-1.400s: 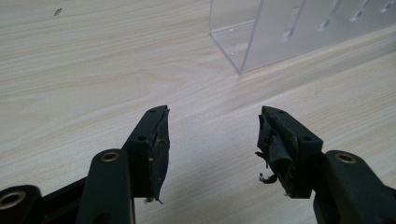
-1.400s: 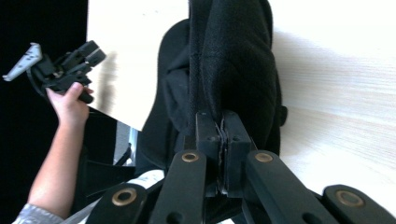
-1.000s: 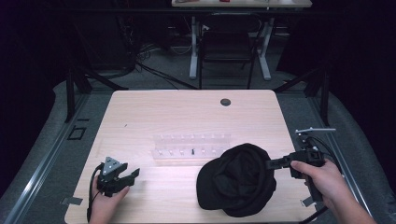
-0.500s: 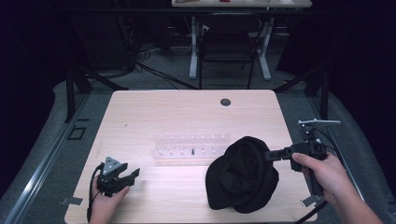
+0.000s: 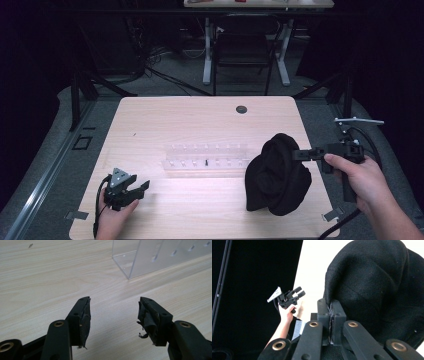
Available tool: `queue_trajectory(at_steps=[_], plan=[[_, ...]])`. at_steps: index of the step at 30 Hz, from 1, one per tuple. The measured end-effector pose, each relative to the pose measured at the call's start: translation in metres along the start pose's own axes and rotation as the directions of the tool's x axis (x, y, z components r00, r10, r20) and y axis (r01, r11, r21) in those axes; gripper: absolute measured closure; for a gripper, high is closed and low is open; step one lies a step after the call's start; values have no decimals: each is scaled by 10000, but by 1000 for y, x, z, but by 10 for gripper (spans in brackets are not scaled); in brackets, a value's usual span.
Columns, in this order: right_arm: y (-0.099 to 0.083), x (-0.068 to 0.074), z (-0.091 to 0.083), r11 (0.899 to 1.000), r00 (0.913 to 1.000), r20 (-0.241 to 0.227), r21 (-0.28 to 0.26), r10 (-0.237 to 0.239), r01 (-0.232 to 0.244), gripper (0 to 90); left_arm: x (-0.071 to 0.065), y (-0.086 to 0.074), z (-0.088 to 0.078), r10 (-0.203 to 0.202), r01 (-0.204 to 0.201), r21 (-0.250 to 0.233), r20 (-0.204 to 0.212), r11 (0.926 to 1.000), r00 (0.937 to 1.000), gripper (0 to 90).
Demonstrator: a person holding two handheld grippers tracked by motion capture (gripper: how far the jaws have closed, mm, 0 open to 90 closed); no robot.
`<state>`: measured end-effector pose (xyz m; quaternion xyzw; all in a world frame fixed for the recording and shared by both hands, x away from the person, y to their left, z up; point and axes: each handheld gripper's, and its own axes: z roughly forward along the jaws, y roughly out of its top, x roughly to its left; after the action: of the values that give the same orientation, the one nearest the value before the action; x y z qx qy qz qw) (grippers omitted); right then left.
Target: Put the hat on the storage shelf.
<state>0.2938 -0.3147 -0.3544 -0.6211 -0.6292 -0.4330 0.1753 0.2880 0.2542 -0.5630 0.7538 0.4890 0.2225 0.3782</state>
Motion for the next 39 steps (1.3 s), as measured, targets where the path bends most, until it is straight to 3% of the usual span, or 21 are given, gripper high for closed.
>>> queue_trajectory(at_steps=[10,18,30,39], plan=[[5,-1,-10,9984,9996,-142,-512,230,-237,885,0,0,0,8,-8,-2,1,10000,10000,435],[11,4,-15,9974,9994,-341,-710,86,-110,885,0,0,0,8,-8,-4,1,10000,10000,434],[23,25,-21,9892,9964,-790,-1457,-293,176,886,0,0,0,-7,7,10,13,10000,10000,434],[34,37,-16,9859,9950,-850,-1634,-517,372,886,0,0,0,-13,13,-9,31,10000,10000,434]])
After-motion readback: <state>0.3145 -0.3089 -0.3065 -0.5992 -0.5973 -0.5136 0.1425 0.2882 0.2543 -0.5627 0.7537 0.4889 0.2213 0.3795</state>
